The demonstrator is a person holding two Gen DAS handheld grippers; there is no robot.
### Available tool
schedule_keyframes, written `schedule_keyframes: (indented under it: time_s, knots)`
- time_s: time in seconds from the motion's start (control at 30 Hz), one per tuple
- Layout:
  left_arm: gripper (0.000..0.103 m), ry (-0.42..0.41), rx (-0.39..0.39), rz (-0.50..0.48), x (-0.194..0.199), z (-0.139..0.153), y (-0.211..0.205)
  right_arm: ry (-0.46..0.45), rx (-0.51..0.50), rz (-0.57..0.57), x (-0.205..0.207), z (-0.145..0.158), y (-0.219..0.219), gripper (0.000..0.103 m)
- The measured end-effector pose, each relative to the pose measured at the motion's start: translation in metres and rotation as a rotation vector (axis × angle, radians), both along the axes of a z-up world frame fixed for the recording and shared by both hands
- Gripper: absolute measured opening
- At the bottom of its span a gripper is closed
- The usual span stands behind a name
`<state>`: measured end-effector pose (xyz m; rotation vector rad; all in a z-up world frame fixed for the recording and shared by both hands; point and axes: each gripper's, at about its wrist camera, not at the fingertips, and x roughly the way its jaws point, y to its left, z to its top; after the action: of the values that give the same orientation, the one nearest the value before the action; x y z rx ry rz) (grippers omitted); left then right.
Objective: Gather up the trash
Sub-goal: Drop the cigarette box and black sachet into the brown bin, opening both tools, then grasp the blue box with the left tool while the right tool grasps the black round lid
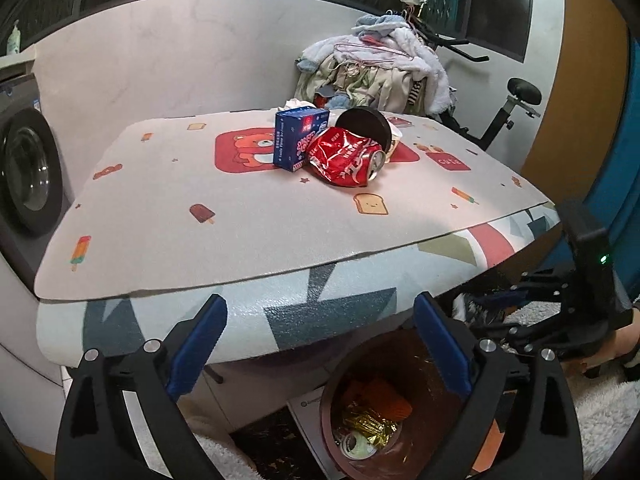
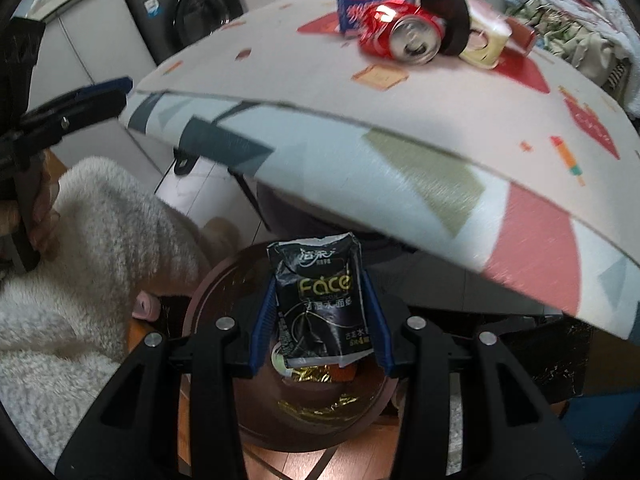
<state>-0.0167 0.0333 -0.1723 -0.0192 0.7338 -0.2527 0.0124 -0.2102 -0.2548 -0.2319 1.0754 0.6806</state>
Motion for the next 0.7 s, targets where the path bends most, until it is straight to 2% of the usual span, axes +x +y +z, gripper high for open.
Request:
schedule_keyframes:
  time_s: [0.37,0.43,0.5,0.57,0.7]
  knots:
    - [0.092,0.033,0.035,-0.016,0.005,-0.013,-0.011,0.036,-0.076,-0.005,0.0,-0.018,0.006,0.047]
    - [0.092,0.039,0.036,-0.017,0.006,-0.014,-0.012,0.029,-0.083,-0.014,0.001,-0.018,0.008,0.057]
    - [0.092,0.043,0.037,-0.012,0.007,-0.016,-0.011,0.009,-0.09,-0.035,0.002,-0.014,0.008,0.081]
    - [0.092,0.048,0.034,-0.003,0.008,-0.016,-0.01,-0.041,-0.061,-0.072,0.003,0.0,0.005,0.095]
    - [0.092,0.059,0.025,0.017,0.01,-0.017,-0.006,-0.133,-0.033,-0.16,0.014,0.026,-0.004,0.097]
